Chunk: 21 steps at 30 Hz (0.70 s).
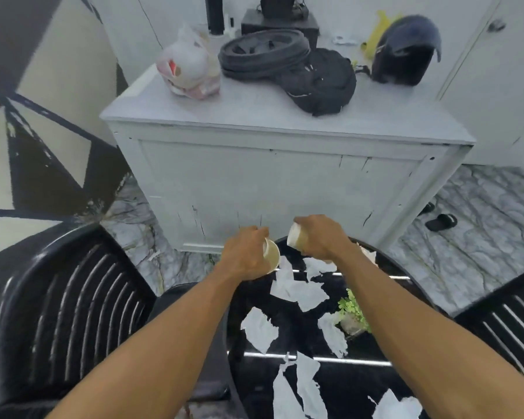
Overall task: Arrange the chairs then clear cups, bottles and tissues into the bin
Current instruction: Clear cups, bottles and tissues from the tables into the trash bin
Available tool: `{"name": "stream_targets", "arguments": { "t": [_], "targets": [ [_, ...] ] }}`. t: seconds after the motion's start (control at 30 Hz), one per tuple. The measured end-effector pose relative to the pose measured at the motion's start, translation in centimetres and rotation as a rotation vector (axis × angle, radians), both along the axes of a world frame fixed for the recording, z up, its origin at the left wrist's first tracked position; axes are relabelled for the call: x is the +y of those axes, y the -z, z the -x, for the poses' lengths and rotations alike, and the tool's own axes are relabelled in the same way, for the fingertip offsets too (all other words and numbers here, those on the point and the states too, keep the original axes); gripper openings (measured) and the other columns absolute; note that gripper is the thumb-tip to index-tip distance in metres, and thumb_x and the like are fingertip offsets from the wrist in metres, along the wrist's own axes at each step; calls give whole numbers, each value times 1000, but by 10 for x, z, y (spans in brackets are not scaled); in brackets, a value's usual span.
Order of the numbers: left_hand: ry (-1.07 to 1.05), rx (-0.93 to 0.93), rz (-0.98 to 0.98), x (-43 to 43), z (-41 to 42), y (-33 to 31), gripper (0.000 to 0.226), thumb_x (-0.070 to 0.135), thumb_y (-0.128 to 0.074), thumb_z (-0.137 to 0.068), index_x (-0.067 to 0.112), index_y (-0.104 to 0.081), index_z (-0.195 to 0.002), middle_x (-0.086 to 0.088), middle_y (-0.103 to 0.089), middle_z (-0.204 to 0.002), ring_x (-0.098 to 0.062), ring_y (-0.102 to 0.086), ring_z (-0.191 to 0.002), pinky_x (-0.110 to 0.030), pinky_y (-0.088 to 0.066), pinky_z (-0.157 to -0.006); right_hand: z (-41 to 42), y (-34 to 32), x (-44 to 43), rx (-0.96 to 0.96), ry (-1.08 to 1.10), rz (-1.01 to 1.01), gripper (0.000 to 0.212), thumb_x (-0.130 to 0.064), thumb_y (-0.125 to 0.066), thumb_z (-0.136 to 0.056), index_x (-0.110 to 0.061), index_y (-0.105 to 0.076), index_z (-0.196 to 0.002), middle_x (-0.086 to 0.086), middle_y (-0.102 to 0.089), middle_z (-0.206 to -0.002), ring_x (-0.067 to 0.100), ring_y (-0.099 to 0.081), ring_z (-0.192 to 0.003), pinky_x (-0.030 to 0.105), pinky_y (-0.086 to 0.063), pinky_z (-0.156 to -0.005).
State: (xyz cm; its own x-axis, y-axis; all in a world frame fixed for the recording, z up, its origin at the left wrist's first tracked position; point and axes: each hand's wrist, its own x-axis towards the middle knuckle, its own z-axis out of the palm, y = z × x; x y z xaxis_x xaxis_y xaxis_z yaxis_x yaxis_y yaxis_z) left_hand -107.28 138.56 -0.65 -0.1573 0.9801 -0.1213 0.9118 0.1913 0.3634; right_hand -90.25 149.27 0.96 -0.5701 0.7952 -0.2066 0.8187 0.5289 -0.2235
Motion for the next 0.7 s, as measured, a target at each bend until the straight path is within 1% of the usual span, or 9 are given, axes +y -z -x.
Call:
{"name": "stream_targets", "arguments": {
  "t": [0.1, 0.2, 0.33, 0.43, 0.47, 0.53, 0.6, 0.67, 0.7],
  "targets": [
    [-73, 40, -98, -45, 50, -23, 61, 36, -73, -71, 19, -56, -127, -2, -62, -115, -25, -48, -113, -36, -45, -86, 61, -17, -46, 64, -66, -16, 66, -31, -76, -74, -28, -51, -135, 4, -62, -127, 29, -58, -112, 40, -48, -90],
    [-197, 25, -175, -104, 107, -40, 58, 44, -71, -73, 16, -58, -123, -3, -63, -110, -25, -45, -112, -36, -45, -86, 131, -31, -96, 116, -130, -1, 62, -33, -71, -75, -28, -52, -133, 2, -63, -124, 26, -60, -109, 40, -51, -88],
    [-376, 91, -256, -203, 189, -52, 52, 41, -72, -68, 17, -62, -114, -1, -65, -105, -25, -49, -107, -38, -49, -83, 234, -47, -172, 187, -263, -6, 55, -39, -71, -77, -25, -56, -129, 1, -64, -122, 28, -60, -111, 40, -51, -89],
    [-543, 152, -276, -284, 249, -57, 41, 37, -71, -65, 20, -62, -101, 1, -65, -98, -23, -49, -98, -34, -47, -75, 317, -53, -233, 218, -416, -8, 59, -42, -72, -77, -25, -56, -131, 5, -63, -127, 32, -58, -117, 41, -47, -91],
    [-610, 170, -283, -311, 268, -57, 42, 36, -71, -63, 22, -62, -102, 2, -65, -99, -22, -48, -98, -34, -47, -75, 345, -54, -253, 224, -480, -14, 61, -44, -73, -75, -28, -55, -132, 5, -63, -127, 32, -58, -117, 40, -47, -91],
    [-744, 190, -283, -365, 301, -56, 55, 34, -76, -62, 22, -62, -114, 2, -66, -108, -23, -48, -104, -37, -50, -82, 399, -55, -297, 243, -602, -14, 65, -47, -73, -73, -30, -54, -132, 5, -64, -126, 31, -59, -116, 40, -48, -90],
    [-869, 197, -263, -416, 327, -52, 64, 35, -79, -64, 20, -60, -123, 1, -64, -114, -23, -48, -110, -38, -50, -86, 443, -54, -343, 259, -710, 3, 57, -46, -73, -71, -27, -58, -123, 6, -66, -118, 32, -61, -109, 39, -49, -82],
    [-987, 200, -240, -460, 349, -43, 61, 35, -79, -65, 19, -59, -120, 1, -63, -113, -23, -49, -109, -37, -48, -84, 480, -48, -384, 257, -797, 38, 47, -43, -72, -68, -25, -58, -109, 4, -68, -106, 31, -63, -100, 35, -48, -72],
    [-1039, 200, -227, -479, 358, -38, 58, 34, -78, -64, 20, -60, -117, 1, -64, -111, -23, -50, -107, -37, -48, -83, 497, -43, -402, 249, -832, 64, 48, -42, -72, -68, -25, -58, -110, 4, -68, -105, 32, -63, -100, 36, -48, -72]
  ]
}}
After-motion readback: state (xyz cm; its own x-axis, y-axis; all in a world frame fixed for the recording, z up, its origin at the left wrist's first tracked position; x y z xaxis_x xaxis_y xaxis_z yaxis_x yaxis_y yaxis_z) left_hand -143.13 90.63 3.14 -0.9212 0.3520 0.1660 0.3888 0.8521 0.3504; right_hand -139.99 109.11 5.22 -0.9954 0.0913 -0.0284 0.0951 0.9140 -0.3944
